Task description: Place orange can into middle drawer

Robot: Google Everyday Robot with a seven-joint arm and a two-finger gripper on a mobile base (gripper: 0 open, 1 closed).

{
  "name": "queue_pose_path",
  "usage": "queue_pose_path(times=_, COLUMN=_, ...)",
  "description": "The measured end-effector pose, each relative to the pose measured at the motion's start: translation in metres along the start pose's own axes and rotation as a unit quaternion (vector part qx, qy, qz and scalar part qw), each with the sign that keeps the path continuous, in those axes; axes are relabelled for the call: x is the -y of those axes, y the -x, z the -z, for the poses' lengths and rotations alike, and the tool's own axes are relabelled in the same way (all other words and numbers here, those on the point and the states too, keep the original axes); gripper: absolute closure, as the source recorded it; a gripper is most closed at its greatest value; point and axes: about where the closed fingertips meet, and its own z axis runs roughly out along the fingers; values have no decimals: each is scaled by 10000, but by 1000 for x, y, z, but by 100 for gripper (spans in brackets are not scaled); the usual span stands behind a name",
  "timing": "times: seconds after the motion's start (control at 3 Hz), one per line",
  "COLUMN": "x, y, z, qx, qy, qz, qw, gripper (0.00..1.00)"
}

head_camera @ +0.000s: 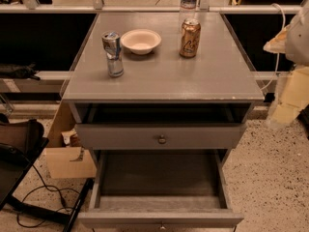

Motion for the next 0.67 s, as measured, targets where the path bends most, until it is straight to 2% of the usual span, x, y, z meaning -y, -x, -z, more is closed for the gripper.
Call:
queue_pose_path(times=0.33, x=0, y=0, z=0, qx=2, qy=-1, qz=-1, qw=10000, gripper=0)
queue_pose_path(times=0.67, x=49, y=-20, z=-16, qx=750, qy=-409, qz=-538, qw=9949, gripper=0)
